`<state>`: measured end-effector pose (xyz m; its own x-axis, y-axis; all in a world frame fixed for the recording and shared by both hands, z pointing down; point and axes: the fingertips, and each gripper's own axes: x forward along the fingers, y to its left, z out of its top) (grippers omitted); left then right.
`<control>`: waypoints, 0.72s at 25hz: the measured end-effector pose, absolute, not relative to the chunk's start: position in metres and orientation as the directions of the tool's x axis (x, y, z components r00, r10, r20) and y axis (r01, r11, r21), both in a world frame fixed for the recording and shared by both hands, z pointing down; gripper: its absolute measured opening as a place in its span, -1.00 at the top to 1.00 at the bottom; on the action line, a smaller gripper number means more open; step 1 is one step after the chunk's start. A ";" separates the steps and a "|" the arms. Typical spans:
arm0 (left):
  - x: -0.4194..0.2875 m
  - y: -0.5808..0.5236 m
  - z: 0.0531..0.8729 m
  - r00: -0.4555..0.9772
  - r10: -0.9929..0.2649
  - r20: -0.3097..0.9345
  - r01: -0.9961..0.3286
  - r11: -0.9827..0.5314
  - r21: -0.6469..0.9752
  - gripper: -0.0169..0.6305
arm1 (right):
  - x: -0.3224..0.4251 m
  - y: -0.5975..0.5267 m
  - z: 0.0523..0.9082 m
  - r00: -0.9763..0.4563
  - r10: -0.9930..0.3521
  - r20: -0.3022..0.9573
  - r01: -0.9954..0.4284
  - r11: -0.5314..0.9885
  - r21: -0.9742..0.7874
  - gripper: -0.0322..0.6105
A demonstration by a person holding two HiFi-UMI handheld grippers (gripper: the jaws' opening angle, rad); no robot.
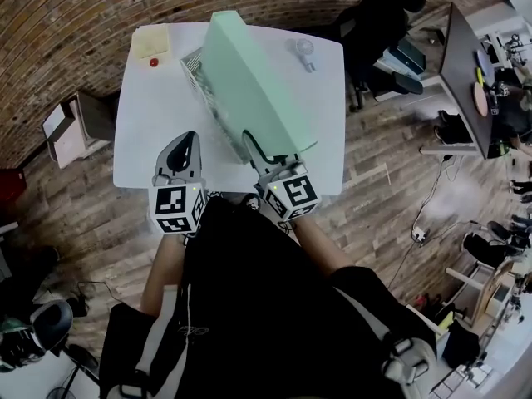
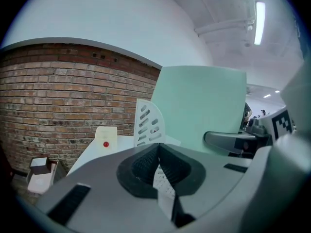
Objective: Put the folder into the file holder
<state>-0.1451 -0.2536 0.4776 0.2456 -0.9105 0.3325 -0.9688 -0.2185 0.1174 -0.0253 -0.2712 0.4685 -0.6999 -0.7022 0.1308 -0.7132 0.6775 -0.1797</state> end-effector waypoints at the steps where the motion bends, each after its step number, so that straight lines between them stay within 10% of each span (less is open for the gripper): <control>1: -0.145 -0.254 0.478 0.245 -0.910 0.334 -0.969 -0.218 0.118 0.88 | -0.026 -0.271 0.470 -0.700 -0.701 0.136 -0.713 0.678 -0.179 0.42; 18: -0.141 -0.259 0.498 0.259 -0.893 0.369 -0.965 -0.226 0.131 0.88 | -0.033 -0.270 0.507 -0.704 -0.655 0.274 -0.704 0.694 -0.147 0.36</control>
